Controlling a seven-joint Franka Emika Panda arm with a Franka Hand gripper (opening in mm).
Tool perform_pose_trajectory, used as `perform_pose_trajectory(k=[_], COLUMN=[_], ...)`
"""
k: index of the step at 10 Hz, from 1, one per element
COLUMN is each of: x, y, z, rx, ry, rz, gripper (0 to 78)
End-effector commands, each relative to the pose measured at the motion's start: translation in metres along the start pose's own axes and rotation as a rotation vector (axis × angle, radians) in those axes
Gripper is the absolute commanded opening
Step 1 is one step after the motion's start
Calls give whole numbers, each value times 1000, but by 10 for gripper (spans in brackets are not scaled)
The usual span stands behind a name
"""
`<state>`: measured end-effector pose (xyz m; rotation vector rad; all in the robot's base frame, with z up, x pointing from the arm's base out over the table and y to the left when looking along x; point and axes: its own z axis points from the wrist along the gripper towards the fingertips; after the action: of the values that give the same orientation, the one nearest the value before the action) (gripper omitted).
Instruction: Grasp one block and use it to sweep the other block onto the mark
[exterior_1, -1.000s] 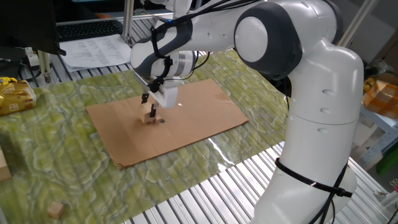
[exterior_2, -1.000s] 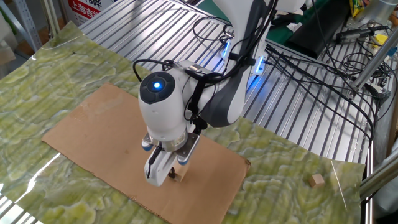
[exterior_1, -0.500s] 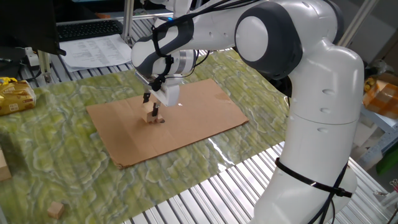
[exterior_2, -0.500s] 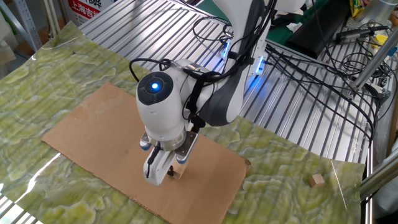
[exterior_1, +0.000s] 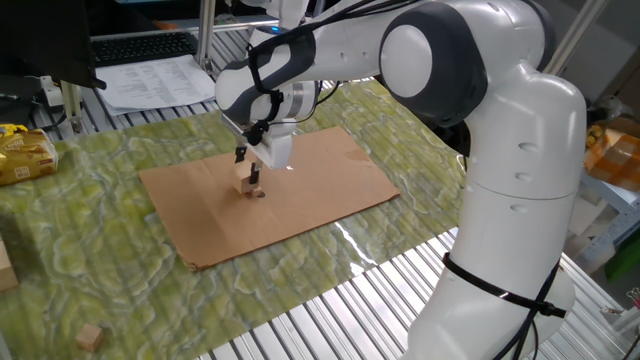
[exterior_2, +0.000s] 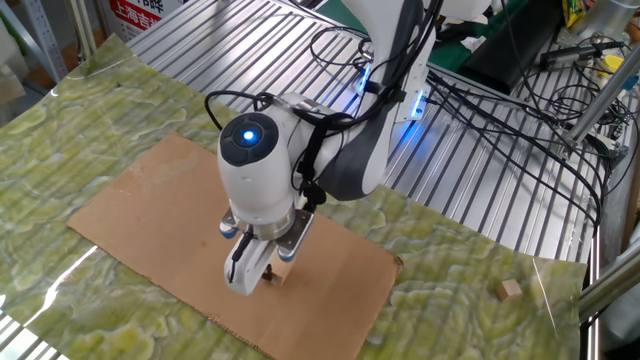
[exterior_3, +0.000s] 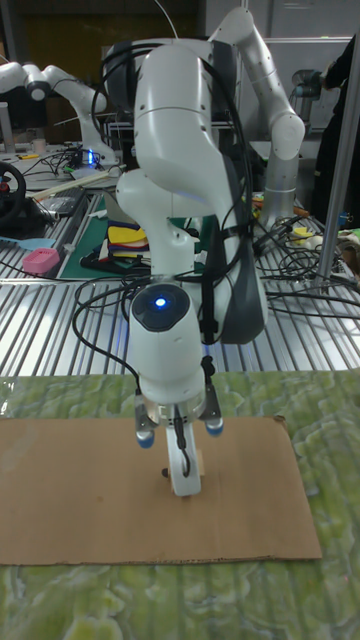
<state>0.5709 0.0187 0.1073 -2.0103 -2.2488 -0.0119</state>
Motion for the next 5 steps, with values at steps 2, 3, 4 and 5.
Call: perform_pose_trajectory(k=[2, 3, 4, 5], x=[3, 8, 11, 12], y=[1, 2, 2, 3], z=[-2, -4, -4, -2], rx=[-6, -6, -7, -10], ry=[63, 74, 82, 98], rz=[34, 49, 58, 61], gripper=[11, 11, 11, 11])
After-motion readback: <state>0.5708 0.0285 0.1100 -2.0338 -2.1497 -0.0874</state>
